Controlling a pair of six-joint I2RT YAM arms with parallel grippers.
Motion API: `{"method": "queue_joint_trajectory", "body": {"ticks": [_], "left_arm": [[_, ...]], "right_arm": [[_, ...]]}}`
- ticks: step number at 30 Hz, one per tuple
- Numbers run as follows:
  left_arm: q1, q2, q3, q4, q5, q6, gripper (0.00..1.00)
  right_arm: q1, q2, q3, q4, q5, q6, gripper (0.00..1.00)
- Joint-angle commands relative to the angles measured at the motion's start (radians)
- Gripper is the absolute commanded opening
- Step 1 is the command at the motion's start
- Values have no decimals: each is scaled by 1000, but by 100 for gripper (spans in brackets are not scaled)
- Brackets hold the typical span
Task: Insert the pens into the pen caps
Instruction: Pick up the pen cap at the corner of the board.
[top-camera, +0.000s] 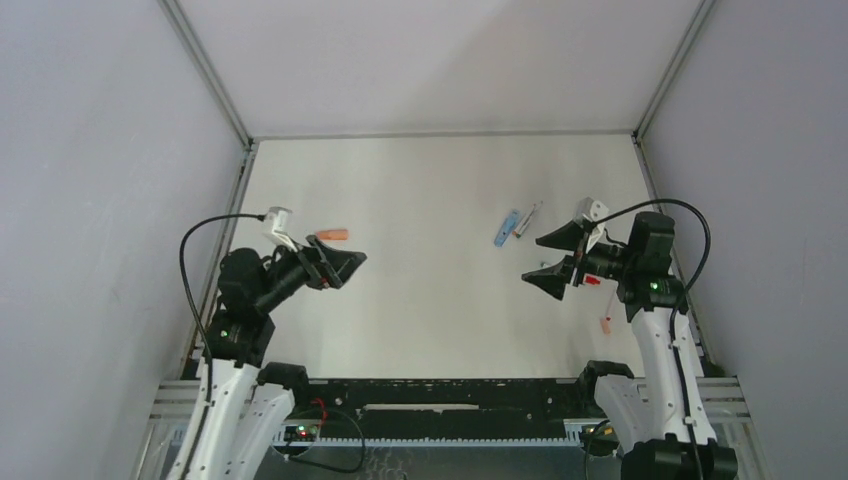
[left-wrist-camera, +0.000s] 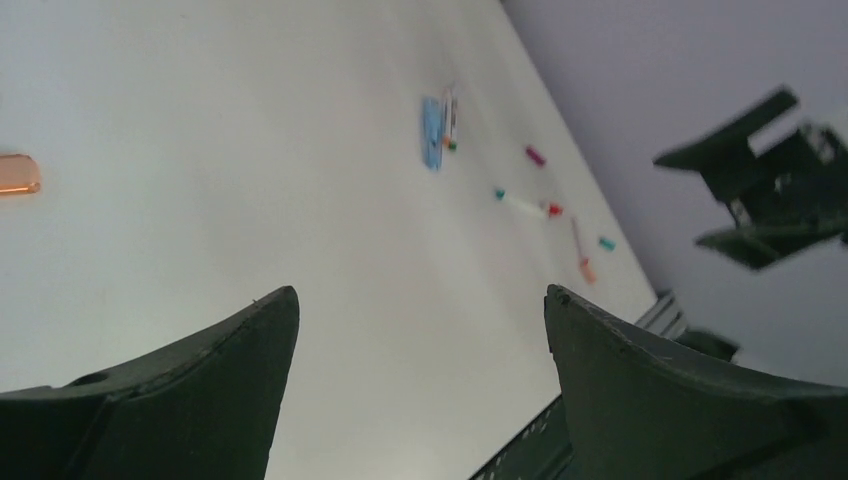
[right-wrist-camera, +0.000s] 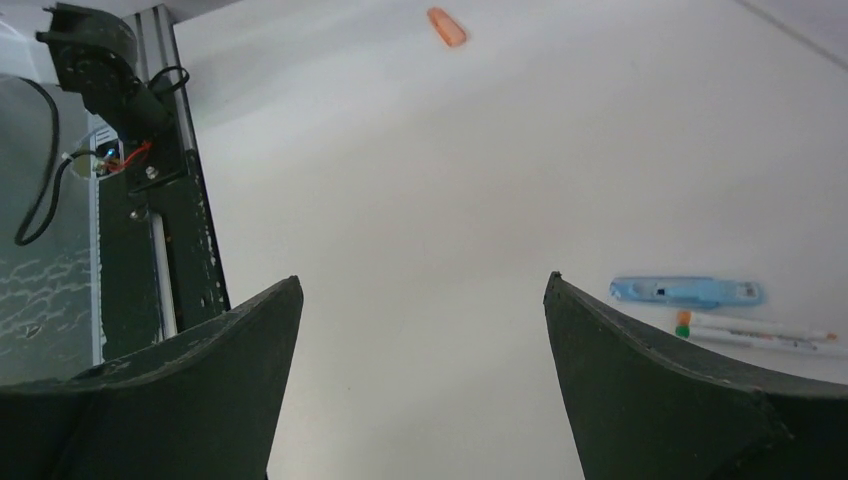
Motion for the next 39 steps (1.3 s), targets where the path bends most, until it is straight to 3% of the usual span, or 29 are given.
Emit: {"method": "queue_joint_trajectory", "body": {"ticks": [1, 5, 8, 15, 21, 34, 39], "left_arm": [[-129, 13, 142, -159, -170, 272, 95], [-131, 8, 86, -167, -173, 348, 95], [-131, -46, 6, -154, -216, 352, 95], [-126, -123, -4, -138, -236, 357, 97], [-125, -99, 0, -133, -207, 344, 100], [-113, -67, 9, -128, -228, 386, 100], [-108, -85, -2, -120, -290, 430, 100]], "right_arm": [[-17, 60, 30, -87, 27, -146, 98], [-64, 126, 29, -85, 100, -164, 98], [-82, 169, 30, -85, 225, -211, 98], [-85, 318, 44, -94, 538, -330, 93], [-84, 374, 71, -118, 630, -338, 85], [-87, 355, 93, -141, 860, -351, 86], [-157, 375, 139, -212, 852, -408, 84]]}}
